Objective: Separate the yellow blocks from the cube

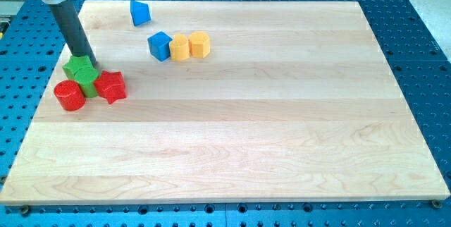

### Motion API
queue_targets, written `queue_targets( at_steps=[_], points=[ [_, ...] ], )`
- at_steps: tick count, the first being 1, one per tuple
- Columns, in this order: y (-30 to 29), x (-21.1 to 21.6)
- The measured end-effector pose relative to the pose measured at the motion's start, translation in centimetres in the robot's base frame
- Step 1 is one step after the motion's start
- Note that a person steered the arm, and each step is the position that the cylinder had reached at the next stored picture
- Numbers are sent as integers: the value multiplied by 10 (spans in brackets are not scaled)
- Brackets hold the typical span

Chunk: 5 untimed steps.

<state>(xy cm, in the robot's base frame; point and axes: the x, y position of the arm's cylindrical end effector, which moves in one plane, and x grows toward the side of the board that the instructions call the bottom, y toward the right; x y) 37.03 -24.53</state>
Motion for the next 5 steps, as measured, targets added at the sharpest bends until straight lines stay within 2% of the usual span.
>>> queue_targets(
  at_steps=[3,5],
  points=[
    [173,-19],
    [252,-59]
  ],
)
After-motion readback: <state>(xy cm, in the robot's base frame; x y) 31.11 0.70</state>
